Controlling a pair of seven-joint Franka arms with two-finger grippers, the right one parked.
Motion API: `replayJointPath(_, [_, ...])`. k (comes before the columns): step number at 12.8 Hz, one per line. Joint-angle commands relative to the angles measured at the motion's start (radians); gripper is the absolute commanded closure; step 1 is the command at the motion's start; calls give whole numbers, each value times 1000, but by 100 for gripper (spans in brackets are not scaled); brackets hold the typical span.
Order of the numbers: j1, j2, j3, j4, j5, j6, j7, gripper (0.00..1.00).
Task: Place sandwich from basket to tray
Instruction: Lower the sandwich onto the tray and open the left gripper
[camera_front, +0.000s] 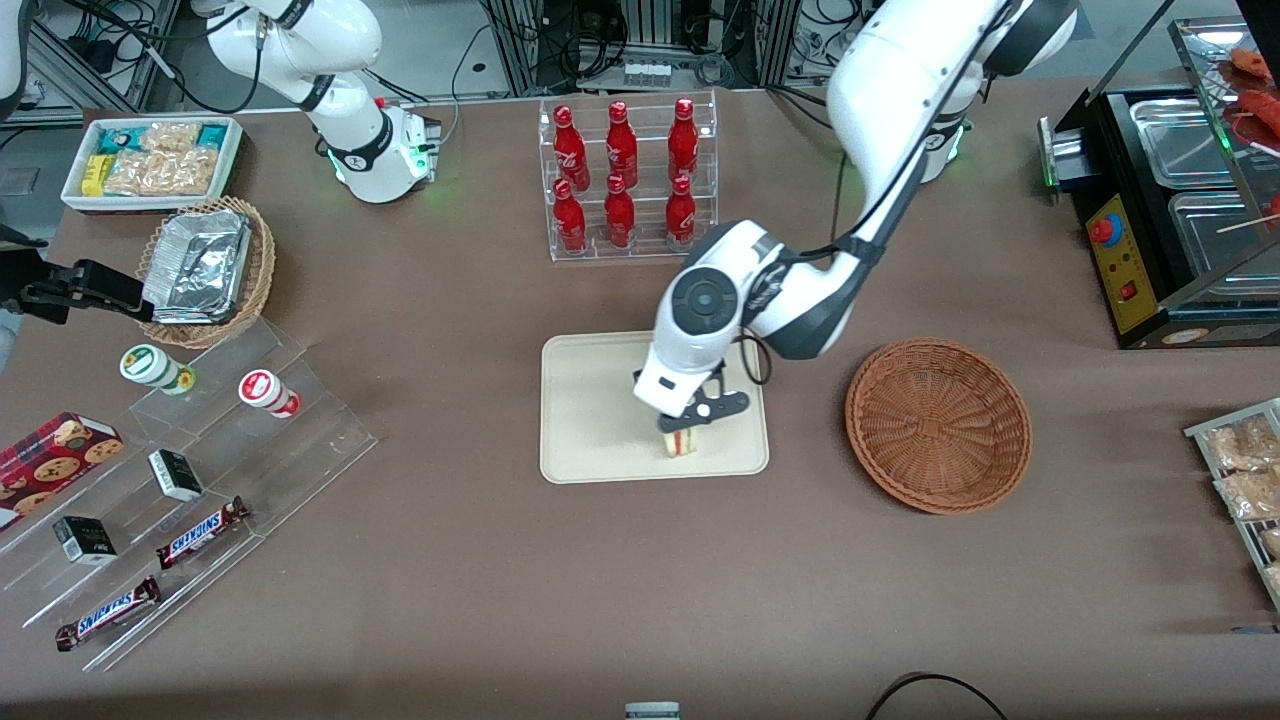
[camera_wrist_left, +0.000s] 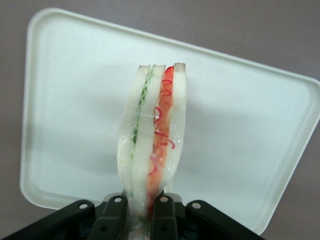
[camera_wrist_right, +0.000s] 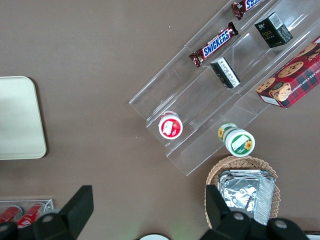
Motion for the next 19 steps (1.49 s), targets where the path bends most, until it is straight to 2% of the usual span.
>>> replayJointPath(1, [-55,69,16,93,72,-29,-79,100])
replayJointPath(3, [-69,86,16,108,99,-31,-110,100])
replayJointPath(11, [-98,135,15,128,97,-26,-193,100])
replayJointPath(12, [-96,136,15,128,96,-26,-192,62])
replayJointPath(13, [-95,132,16,130,97,-26,-191,1])
replayJointPath(15, [-93,115,18,157,99,-38,-195,0])
replayJointPath(19, [-28,95,15,303,96,-194,-170,0])
